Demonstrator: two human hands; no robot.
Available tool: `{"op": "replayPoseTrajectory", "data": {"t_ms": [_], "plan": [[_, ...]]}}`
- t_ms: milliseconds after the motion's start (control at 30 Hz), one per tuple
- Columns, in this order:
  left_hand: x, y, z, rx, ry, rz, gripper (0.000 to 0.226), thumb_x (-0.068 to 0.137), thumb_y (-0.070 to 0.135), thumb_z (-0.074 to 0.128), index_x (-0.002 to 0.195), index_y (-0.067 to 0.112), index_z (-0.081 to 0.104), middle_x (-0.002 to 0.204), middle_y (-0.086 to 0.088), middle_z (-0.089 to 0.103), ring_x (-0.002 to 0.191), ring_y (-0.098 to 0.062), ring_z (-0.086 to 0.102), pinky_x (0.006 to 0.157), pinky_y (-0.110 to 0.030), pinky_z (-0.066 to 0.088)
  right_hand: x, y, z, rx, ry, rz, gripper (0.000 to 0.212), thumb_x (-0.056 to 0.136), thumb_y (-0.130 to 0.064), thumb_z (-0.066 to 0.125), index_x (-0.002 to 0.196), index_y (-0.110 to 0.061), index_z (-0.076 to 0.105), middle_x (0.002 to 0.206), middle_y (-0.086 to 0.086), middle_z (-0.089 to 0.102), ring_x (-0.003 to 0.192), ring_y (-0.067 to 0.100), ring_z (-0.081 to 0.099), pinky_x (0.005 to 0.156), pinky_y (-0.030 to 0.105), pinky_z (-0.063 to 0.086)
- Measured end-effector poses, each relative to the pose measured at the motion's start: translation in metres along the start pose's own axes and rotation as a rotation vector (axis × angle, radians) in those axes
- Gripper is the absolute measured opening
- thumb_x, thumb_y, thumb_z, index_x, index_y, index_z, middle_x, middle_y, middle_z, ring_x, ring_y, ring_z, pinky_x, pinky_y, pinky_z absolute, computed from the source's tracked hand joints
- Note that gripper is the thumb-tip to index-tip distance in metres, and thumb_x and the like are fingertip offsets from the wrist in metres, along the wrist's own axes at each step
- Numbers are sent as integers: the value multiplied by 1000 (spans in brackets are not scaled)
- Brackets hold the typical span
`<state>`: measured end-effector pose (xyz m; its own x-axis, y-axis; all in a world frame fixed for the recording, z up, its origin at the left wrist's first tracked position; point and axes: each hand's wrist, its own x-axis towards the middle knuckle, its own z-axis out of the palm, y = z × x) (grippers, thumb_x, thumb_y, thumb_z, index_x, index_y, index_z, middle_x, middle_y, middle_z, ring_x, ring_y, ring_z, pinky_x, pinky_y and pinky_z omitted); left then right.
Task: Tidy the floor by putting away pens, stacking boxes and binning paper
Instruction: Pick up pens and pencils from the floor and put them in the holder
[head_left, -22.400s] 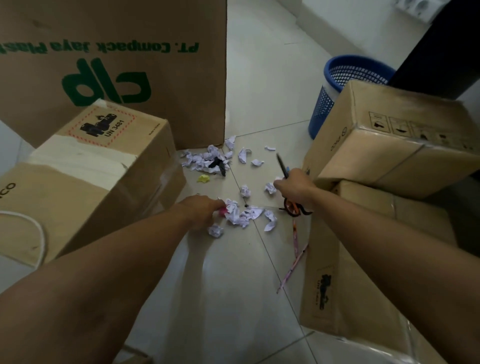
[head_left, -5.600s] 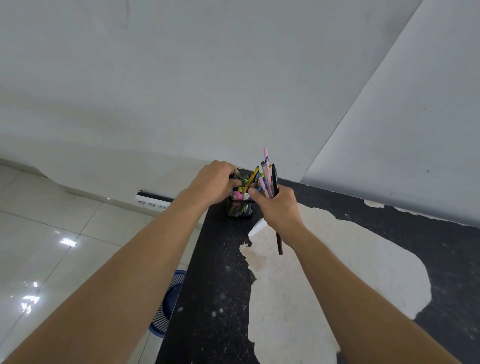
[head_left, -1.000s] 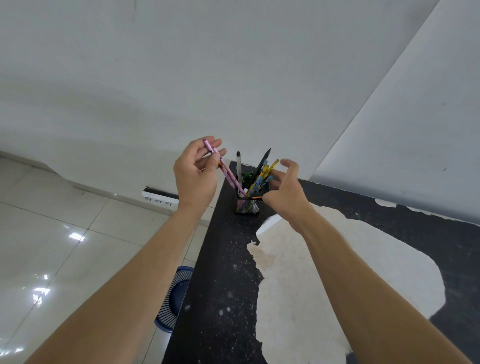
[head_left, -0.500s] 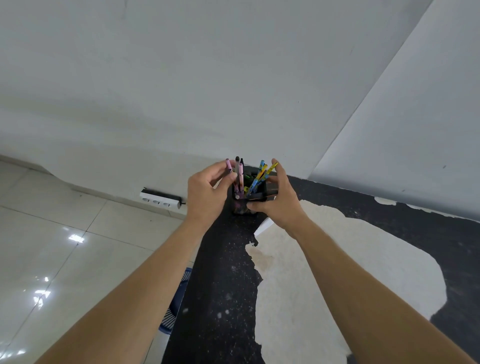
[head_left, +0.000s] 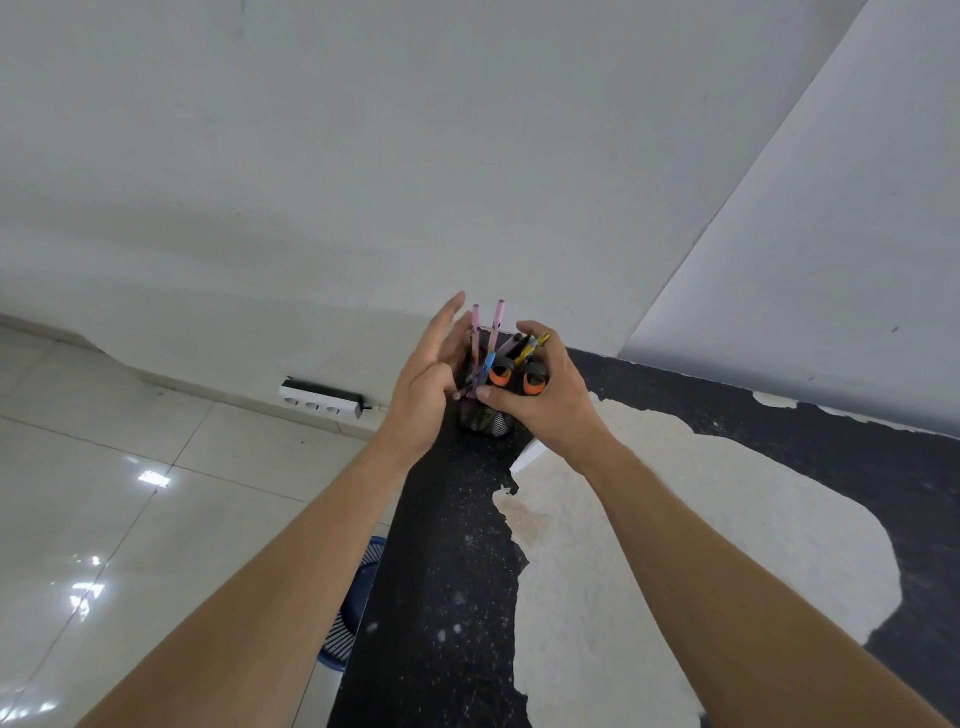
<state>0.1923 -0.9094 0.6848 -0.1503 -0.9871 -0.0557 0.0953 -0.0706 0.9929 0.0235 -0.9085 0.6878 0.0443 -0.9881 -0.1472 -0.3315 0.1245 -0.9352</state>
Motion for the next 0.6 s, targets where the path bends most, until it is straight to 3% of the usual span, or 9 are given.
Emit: {"op": "replayPoseTrajectory", "data": {"t_ms": [67,133,233,300,433,467,533,600], "plan": [[2,2,-3,-22,24,-87,92,71,-25,25,150,21,38,144,0,56,130,-12,55,93,-24,50,1,0,-2,-4,-36,3,88,71,-7,88,140,-38,43,116,-9,65,110,7,64,84,12,50],[3,-3,-8,66,-82,-147,91,72,-31,34,148,19,37,139,1,58,129,-12,56,91,-22,53,1,-2,-5,13,-39,5,88,70,2,78,141,-37,44,116,-2,63,110,13,65,86,19,55],[3,-16,-14,385,-215,-125,90,74,-14,65,150,25,36,138,5,58,131,-11,53,108,-35,46,3,-5,-8,-3,-6,-1,75,67,1,71,130,-36,53,113,-2,66,111,17,65,96,40,56],[4,-20,-11,522,-103,-100,88,75,-1,80,146,30,39,130,13,61,123,-6,58,109,-34,45,3,-8,-8,-13,-12,-8,60,68,0,75,119,-28,62,107,0,70,104,20,67,93,42,58],[7,-26,-4,505,-21,-72,90,70,9,88,144,34,42,127,15,64,116,-3,61,102,-24,47,6,-12,-7,27,8,35,31,83,-7,79,110,-20,74,102,-1,76,100,17,72,93,35,59],[7,-27,-4,509,-18,-69,91,71,10,89,145,34,42,129,13,64,116,-3,60,100,-20,46,6,-12,-7,23,8,49,33,85,-10,79,115,-22,74,105,-2,76,103,16,71,95,35,58],[8,-28,-6,531,-24,-62,93,71,9,88,147,33,41,131,12,64,115,-1,59,93,-6,42,3,-9,-5,-44,26,6,58,81,-20,83,133,-33,62,121,-5,71,115,13,66,103,36,53],[9,-27,-7,547,-39,-54,94,70,7,88,148,30,41,131,11,64,116,-2,59,95,-8,43,-4,-8,-1,-147,77,-72,87,75,-26,85,148,-43,41,140,-8,56,129,10,54,110,35,45]]}}
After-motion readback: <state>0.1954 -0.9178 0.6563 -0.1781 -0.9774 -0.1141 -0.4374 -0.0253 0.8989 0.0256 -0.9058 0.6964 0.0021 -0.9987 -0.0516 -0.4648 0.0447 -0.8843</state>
